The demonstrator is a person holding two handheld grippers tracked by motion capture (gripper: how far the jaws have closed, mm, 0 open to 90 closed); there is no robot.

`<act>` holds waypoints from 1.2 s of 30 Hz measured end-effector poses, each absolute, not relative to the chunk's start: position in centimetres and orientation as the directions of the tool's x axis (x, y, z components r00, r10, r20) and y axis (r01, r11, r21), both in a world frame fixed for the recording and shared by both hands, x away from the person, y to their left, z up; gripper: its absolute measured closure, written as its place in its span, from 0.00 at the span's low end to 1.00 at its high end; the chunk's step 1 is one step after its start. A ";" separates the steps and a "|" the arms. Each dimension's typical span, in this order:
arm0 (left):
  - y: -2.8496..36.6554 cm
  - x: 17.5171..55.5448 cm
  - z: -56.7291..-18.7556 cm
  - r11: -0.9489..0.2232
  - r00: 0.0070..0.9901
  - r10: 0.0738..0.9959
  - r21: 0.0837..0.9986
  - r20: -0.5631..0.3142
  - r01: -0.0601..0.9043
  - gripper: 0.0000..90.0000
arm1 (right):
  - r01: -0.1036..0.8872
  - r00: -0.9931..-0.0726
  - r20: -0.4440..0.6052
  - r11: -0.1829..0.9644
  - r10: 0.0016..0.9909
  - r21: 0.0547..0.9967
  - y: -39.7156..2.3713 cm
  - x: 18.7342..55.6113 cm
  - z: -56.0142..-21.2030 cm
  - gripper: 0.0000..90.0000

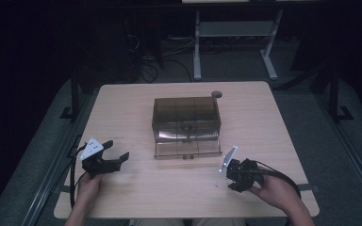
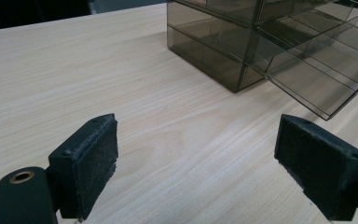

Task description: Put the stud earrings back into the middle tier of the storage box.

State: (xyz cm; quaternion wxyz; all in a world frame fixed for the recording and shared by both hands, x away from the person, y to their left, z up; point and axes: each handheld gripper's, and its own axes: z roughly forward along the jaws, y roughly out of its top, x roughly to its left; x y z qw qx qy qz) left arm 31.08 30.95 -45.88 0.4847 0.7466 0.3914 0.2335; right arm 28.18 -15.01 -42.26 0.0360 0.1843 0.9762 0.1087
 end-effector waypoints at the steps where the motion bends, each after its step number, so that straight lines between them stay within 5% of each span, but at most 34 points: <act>1: 30.9 31.1 -45.9 -0.222 0.584 0.811 0.906 -0.033 0.360 0.14 | 0.349 -0.931 -0.030 0.911 0.364 0.220 -14.9 28.2 -42.3 0.76; 29: 31.0 31.1 -45.9 -0.216 0.582 0.812 0.906 -0.041 0.364 0.14 | 0.331 -0.943 0.029 0.935 0.330 0.125 -13.2 29.2 -43.7 0.85; 36: 31.0 31.1 -45.9 -0.215 0.582 0.812 0.906 -0.041 0.365 0.14 | 0.326 -0.945 0.028 0.938 0.326 0.117 -13.2 29.5 -43.7 0.94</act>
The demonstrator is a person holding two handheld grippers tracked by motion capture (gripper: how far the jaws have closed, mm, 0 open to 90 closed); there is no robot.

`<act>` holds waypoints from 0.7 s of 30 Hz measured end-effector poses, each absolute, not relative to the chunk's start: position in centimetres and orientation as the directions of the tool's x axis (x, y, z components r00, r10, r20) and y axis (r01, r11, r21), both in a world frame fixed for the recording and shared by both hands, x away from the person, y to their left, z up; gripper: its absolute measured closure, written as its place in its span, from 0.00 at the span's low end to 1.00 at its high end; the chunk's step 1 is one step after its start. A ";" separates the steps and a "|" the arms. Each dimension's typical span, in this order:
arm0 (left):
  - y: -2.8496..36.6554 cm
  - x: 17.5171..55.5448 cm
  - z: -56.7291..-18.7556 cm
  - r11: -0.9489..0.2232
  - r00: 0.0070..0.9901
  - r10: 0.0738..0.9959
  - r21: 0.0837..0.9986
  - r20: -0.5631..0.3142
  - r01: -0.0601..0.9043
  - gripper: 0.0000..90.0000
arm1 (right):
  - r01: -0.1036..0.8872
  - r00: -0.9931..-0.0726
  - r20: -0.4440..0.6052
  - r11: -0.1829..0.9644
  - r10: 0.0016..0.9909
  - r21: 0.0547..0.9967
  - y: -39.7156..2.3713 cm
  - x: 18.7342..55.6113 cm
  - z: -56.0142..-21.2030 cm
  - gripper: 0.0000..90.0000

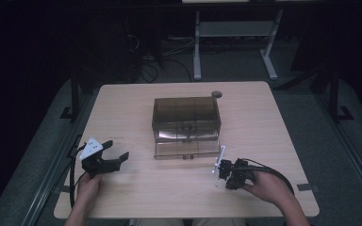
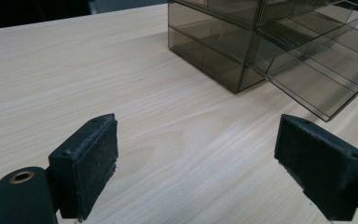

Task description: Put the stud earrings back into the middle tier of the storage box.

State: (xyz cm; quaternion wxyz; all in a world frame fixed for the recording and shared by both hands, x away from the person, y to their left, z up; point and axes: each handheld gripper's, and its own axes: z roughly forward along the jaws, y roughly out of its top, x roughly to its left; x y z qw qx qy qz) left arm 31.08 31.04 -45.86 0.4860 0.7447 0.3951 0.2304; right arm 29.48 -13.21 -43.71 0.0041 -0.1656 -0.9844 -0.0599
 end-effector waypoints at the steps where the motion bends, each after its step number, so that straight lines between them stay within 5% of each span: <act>1: 31.0 31.1 -45.9 -0.216 0.582 0.812 0.906 -0.041 0.364 0.14 | 0.326 -0.945 0.029 0.938 0.325 0.116 -13.2 29.5 -43.7 0.94; 21: 31.0 31.1 -45.9 -0.211 0.581 0.813 0.907 -0.044 0.364 0.14 | 0.354 -0.935 0.052 0.903 0.352 0.244 -14.1 30.3 -41.5 0.94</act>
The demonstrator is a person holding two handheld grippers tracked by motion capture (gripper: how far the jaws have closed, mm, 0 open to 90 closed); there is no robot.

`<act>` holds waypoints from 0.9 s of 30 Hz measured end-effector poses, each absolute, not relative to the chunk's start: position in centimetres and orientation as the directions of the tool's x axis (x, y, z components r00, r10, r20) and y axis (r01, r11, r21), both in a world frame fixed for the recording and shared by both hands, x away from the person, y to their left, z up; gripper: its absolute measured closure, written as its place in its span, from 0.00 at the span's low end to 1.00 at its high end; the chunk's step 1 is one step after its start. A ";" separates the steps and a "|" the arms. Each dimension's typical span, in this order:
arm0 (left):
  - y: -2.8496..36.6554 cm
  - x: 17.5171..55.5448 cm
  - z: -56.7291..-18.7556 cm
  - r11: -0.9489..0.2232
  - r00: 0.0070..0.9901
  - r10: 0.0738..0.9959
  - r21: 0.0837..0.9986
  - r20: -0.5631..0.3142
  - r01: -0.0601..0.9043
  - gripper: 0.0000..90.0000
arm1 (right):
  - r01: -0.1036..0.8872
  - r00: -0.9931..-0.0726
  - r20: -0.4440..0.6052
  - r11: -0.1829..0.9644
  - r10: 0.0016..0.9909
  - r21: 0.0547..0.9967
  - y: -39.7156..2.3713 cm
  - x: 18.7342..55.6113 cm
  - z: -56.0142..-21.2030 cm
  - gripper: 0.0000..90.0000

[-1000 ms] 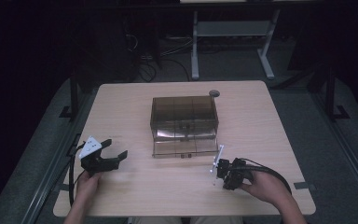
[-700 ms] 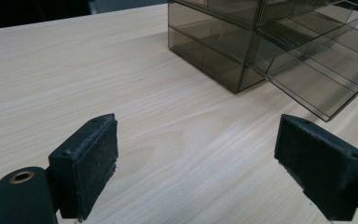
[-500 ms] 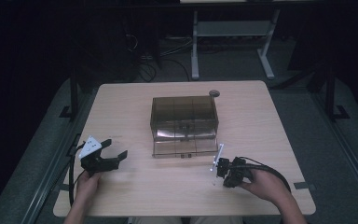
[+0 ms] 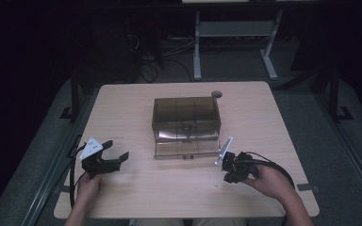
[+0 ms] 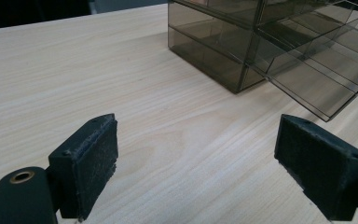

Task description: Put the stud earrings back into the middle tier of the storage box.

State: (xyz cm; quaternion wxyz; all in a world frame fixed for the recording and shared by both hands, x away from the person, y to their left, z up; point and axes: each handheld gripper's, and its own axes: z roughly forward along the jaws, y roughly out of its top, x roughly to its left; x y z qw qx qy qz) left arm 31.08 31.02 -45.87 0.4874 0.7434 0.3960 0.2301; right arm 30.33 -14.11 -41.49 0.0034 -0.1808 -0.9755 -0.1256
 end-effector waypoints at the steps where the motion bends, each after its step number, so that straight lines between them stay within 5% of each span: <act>1: 31.0 31.1 -45.9 -0.211 0.581 0.813 0.907 -0.044 0.365 0.14 | 0.351 -0.935 0.050 0.902 0.351 0.251 -14.1 30.4 -41.3 0.94; 27: 31.1 31.1 -45.8 -0.207 0.580 0.813 0.908 -0.047 0.364 0.14 | 0.338 -0.937 0.039 0.870 0.348 0.359 -12.5 34.0 -37.3 0.94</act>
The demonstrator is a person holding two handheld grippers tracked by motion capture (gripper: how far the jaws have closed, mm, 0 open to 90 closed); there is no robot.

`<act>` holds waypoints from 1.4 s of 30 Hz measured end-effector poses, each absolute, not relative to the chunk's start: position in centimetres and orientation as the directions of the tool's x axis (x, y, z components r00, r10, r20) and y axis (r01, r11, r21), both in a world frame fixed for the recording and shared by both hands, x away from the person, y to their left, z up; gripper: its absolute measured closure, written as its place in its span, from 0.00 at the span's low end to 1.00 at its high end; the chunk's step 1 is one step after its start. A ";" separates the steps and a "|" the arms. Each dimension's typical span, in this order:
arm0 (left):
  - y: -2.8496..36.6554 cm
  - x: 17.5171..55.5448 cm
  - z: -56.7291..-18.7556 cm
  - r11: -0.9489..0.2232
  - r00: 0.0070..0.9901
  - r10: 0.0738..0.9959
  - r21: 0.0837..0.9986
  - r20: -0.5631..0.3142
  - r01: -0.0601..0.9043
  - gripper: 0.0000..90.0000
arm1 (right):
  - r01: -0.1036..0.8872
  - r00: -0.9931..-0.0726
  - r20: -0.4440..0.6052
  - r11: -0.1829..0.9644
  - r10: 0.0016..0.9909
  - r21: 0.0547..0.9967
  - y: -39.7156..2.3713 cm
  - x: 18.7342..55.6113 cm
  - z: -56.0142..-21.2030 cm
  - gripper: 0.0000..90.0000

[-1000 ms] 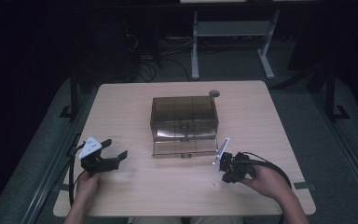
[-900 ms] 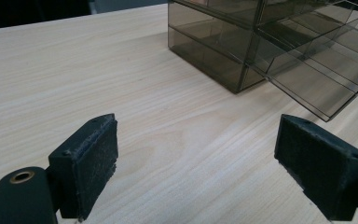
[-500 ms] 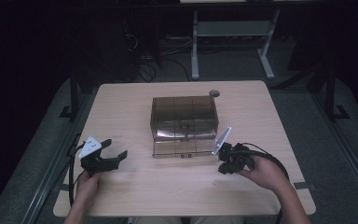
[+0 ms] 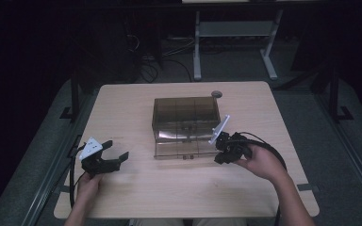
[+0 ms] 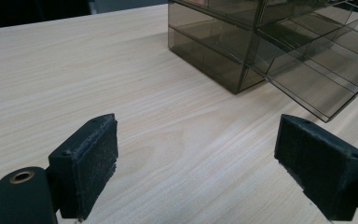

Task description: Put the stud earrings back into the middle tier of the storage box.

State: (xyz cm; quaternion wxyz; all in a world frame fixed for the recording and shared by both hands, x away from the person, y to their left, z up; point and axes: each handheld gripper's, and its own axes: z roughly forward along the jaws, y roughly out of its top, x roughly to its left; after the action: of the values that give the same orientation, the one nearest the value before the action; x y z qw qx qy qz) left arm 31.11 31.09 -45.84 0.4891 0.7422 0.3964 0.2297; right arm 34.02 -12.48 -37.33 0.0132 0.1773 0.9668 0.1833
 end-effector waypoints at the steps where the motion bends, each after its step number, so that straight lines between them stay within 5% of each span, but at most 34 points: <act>1: 31.1 31.1 -45.8 -0.209 0.581 0.813 0.908 -0.045 0.362 0.14 | 0.341 -0.936 0.045 0.868 0.349 0.361 -12.4 34.2 -37.2 0.94; 42: 31.2 31.1 -45.8 -0.201 0.581 0.812 0.908 -0.056 0.368 0.14 | 0.462 -0.885 0.080 0.845 0.458 0.269 -10.6 41.9 -39.0 0.94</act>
State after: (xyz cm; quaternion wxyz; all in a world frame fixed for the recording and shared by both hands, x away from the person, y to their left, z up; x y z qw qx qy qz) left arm 31.07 31.17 -45.82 0.4910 0.7411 0.3982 0.2260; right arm 41.93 -10.57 -39.01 -0.0064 0.2394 0.9605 0.1417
